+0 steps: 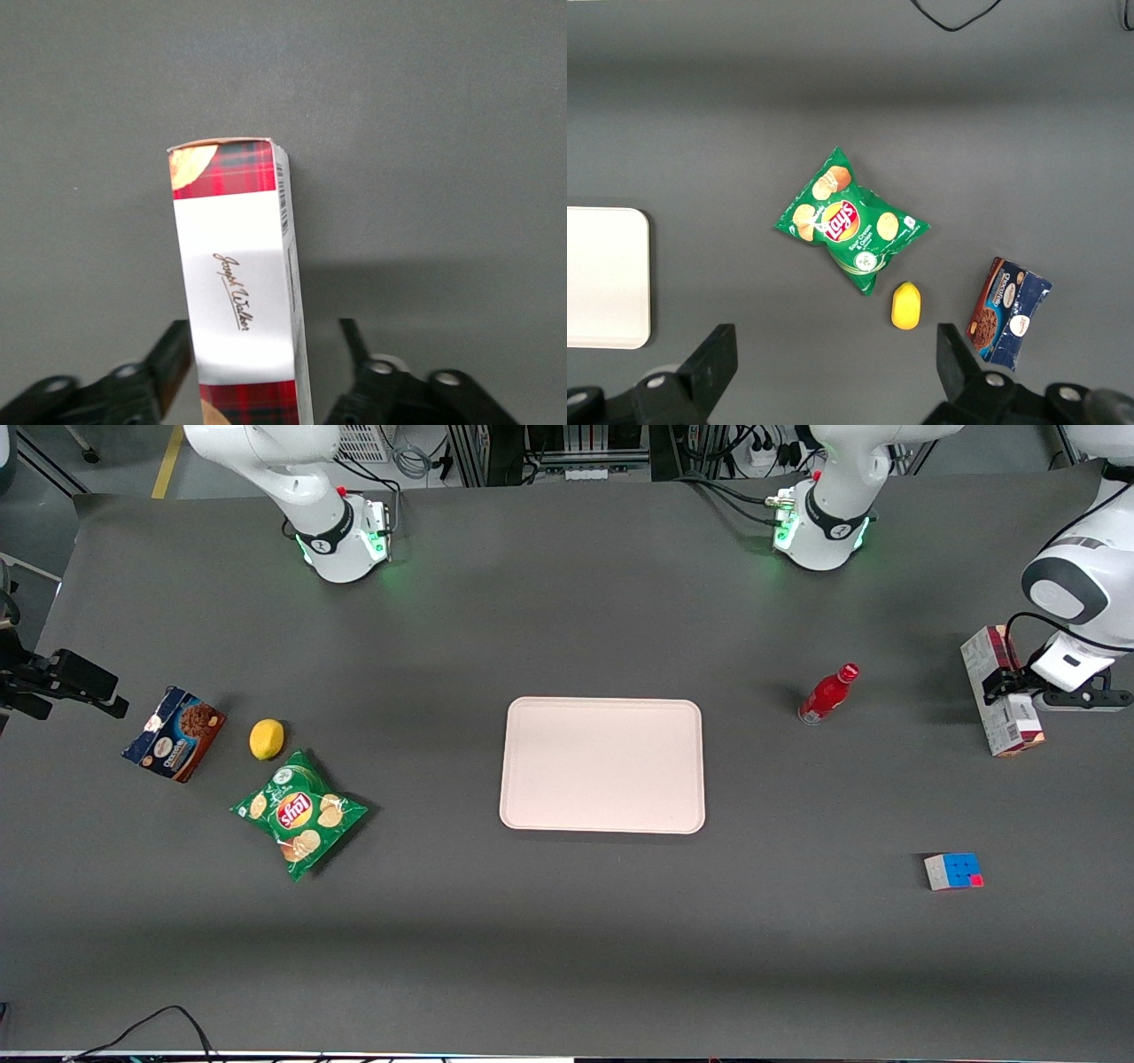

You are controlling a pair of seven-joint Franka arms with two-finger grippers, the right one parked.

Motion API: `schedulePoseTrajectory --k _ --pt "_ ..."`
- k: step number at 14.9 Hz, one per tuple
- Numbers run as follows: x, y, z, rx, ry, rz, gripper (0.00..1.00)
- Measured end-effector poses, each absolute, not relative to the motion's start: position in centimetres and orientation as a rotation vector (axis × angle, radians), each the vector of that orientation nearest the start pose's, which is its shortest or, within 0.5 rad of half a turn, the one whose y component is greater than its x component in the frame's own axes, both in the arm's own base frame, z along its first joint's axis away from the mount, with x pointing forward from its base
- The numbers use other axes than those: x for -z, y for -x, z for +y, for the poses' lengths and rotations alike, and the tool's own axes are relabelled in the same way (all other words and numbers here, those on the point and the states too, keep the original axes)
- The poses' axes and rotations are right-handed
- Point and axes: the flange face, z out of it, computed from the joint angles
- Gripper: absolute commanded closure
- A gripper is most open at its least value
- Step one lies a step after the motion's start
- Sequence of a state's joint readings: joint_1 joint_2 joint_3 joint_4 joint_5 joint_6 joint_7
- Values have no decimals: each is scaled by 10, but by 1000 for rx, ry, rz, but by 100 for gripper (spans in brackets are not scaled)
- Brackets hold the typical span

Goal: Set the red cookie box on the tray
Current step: 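Close the left gripper on the cookie box and lift it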

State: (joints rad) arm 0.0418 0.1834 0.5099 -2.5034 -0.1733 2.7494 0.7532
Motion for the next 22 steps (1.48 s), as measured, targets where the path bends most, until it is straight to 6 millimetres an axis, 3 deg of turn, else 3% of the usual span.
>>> schedulePoseTrajectory --k 1,2,8,12,14,17,20,22 --pt "-231 -401 262 100 3070 88 91" --pt "-231 -401 262 102 3070 87 100" --pt "-235 -406 263 130 3079 51 100" --pt "-260 -436 265 96 3134 86 100" --pt "-292 -461 271 90 3168 112 100" --pt "-358 -492 280 101 3209 161 100" --pt "-434 -505 295 62 3230 208 100" --pt "-498 -509 302 22 3211 248 100"
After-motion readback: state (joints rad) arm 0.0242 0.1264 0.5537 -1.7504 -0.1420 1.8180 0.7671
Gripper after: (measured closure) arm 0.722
